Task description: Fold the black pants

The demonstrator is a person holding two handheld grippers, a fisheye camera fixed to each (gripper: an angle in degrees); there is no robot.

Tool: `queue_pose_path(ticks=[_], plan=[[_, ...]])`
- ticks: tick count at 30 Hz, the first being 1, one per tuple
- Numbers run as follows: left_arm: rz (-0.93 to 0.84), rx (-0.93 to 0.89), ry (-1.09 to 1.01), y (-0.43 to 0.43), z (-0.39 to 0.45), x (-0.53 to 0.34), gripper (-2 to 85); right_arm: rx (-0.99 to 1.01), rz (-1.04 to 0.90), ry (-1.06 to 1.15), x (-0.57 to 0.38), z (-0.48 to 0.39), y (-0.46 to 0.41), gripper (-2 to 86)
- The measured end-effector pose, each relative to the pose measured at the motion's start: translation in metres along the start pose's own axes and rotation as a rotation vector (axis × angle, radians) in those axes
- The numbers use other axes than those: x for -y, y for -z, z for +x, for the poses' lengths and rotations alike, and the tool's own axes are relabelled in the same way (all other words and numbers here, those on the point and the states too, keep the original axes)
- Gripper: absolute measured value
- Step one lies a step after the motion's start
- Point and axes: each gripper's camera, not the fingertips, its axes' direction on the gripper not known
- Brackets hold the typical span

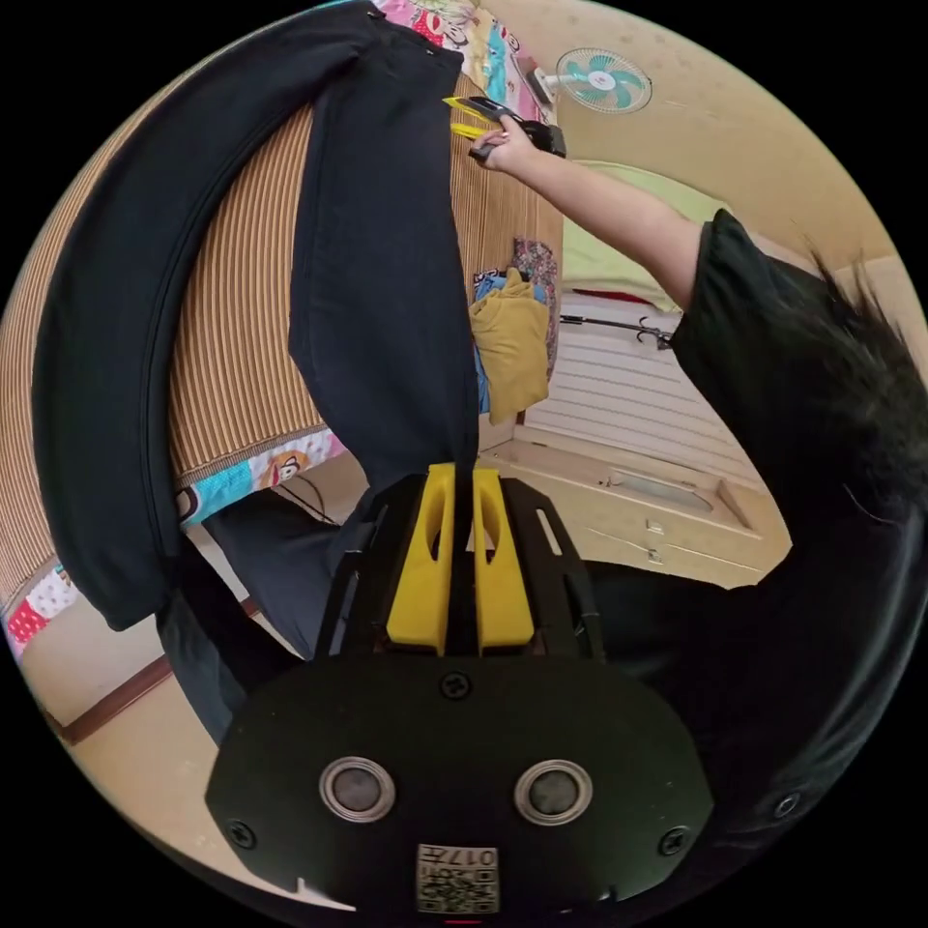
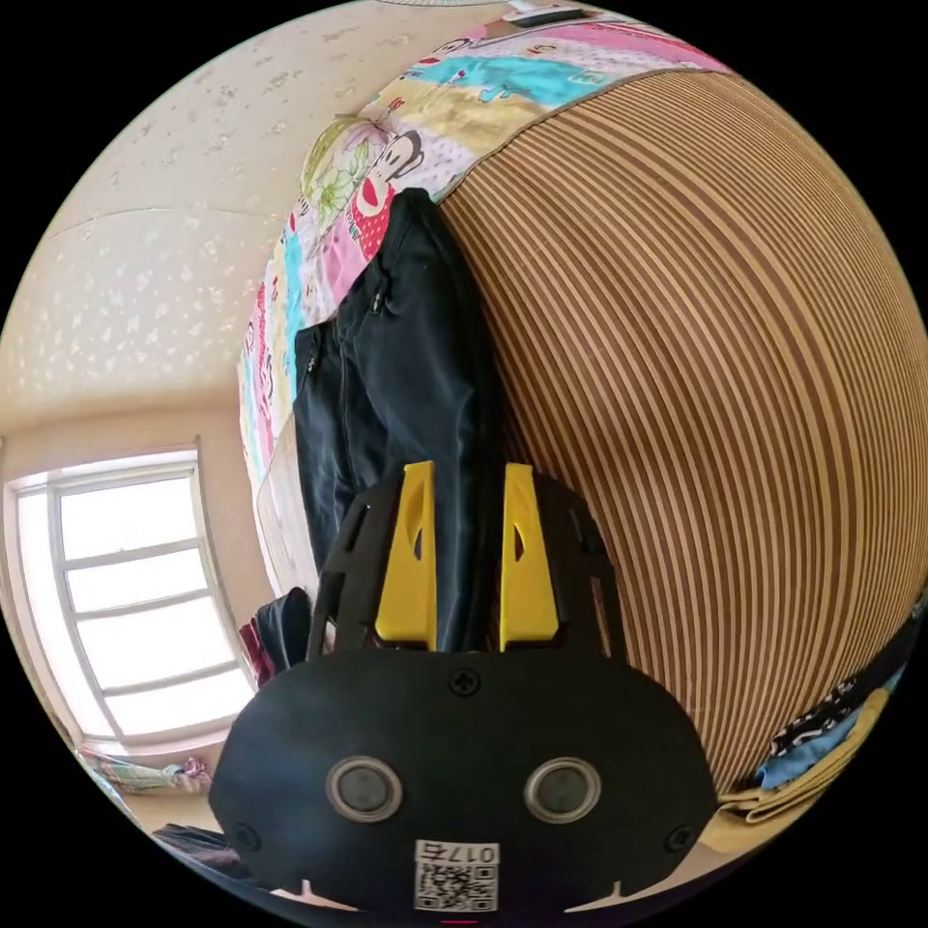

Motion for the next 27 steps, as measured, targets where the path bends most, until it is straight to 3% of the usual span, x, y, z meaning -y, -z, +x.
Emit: queue_pose_path(ticks=[3, 6, 9, 11, 15, 17, 22, 27], plan=[[0.088, -0.134, 0.027, 0.027, -0.019, -0.021, 3.0, -0.199, 0.209, 0.065, -0.012, -0.072, 0.003, 3.9], [0.215, -0.261, 0.070, 0.067, -0.044, -0.050, 3.0, -0.286, 0.324, 0.358, -0.050, -0.190, -0.010, 3.6], [0.301, -0.284, 0.100, 0.107, -0.068, -0.081, 3.2, -0.189, 0.250, 0.458, -0.064, -0.273, -0.059, 4.3], [0.367, -0.234, 0.085, 0.143, -0.094, -0.104, 3.8, -0.011, 0.070, 0.452, -0.056, -0.297, -0.125, 5.5], [0.299, -0.003, 0.245, 0.171, -0.162, -0.122, 6.2, -0.048, -0.007, 0.433, -0.085, -0.291, -0.184, 6.0], [0.251, 0.140, 0.313, 0.180, -0.196, -0.134, 7.8, -0.050, -0.030, 0.519, -0.142, -0.275, -0.183, 6.9], [0.273, 0.126, 0.257, 0.194, -0.214, -0.134, 9.9, -0.182, -0.052, 0.598, -0.293, -0.197, -0.151, 7.9], [0.231, 0.233, 0.139, 0.188, -0.212, -0.102, 10.0, -0.084, -0.131, 0.447, -0.390, -0.130, -0.164, 9.0]])
